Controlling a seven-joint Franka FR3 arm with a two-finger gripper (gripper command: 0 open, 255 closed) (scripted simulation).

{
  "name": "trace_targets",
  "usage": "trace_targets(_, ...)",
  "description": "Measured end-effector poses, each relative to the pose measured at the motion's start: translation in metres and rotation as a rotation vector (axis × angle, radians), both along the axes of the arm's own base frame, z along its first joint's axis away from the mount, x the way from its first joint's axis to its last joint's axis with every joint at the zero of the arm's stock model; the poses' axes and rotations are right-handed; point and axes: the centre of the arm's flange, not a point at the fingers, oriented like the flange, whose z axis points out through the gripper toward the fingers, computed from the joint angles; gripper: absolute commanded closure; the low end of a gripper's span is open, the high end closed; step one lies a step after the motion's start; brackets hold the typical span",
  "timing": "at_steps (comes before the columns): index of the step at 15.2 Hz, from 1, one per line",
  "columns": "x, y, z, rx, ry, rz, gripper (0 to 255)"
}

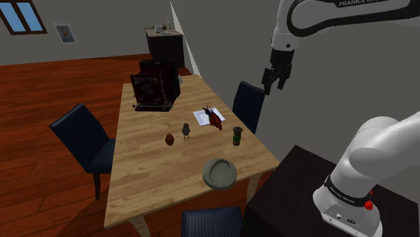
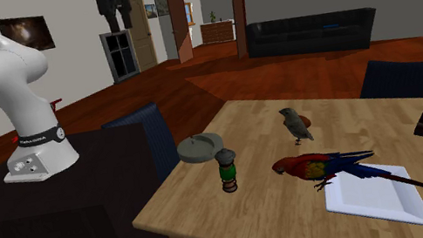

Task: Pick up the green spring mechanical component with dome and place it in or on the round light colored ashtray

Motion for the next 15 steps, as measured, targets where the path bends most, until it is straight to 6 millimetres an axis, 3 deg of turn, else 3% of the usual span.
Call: trace_targets(15, 0.103, -0.04, -0.163, -0.042, 0.001, -0.035, 0)
